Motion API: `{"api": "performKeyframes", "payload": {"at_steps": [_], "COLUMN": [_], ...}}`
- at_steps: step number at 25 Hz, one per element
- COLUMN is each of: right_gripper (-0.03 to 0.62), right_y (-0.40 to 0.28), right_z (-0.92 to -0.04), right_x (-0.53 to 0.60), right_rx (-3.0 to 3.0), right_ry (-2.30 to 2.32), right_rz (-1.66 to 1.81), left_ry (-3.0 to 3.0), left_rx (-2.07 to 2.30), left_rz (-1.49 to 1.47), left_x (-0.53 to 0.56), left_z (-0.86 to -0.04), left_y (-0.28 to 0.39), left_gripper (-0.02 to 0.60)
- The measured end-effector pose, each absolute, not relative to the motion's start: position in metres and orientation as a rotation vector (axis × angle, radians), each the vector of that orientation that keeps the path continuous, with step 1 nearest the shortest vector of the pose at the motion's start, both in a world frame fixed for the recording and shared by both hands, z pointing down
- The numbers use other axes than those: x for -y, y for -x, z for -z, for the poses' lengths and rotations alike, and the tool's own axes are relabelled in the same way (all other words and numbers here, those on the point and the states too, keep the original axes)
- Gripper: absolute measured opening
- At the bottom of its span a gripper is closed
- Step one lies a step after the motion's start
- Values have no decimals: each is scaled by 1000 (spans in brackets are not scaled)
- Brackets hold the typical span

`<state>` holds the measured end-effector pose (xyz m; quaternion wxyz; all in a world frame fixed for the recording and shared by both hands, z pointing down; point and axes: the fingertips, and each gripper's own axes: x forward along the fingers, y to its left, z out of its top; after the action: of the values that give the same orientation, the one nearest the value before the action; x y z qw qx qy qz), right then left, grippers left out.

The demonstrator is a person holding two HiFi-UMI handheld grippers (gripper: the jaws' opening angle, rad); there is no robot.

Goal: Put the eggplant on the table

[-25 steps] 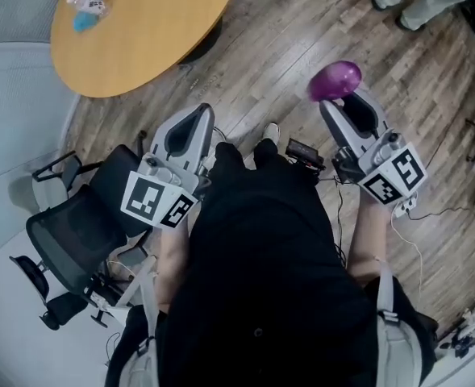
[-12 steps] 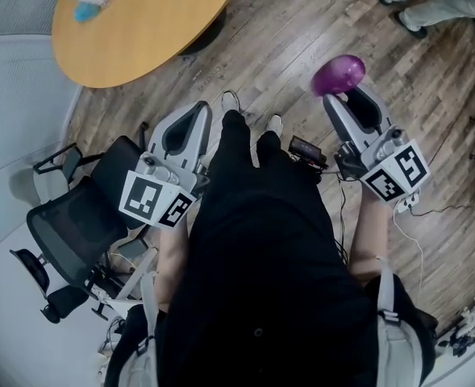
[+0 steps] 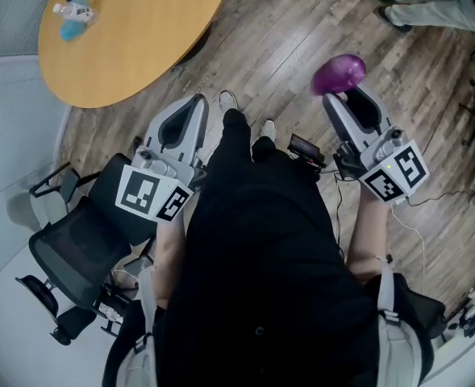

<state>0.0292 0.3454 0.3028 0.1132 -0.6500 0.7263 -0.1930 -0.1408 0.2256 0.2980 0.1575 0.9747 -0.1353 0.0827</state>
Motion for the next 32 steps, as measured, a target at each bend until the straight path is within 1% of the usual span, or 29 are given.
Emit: {"api": "performKeyframes", "payload": {"at_steps": [12,26,32], "right_gripper": [172,172,172], "right_y": [-51,-36,-27], "right_z": [-280,-280,-281], "right_x": [-266,-167,-145], "right_rx": [-2048,-2045,-2064], "right_ry": [2032,2047,2059], "right_rz": [492,508,540], "left_ry": [-2818,-2816,-2789], "left_rx": [247,175,181], "left_rz": [-184,-200,-224], "left_x": [-125,-43,-23], "left_z": [-293,-301,-310], "left_y": [107,115,123], "left_gripper": [12,12,12]}}
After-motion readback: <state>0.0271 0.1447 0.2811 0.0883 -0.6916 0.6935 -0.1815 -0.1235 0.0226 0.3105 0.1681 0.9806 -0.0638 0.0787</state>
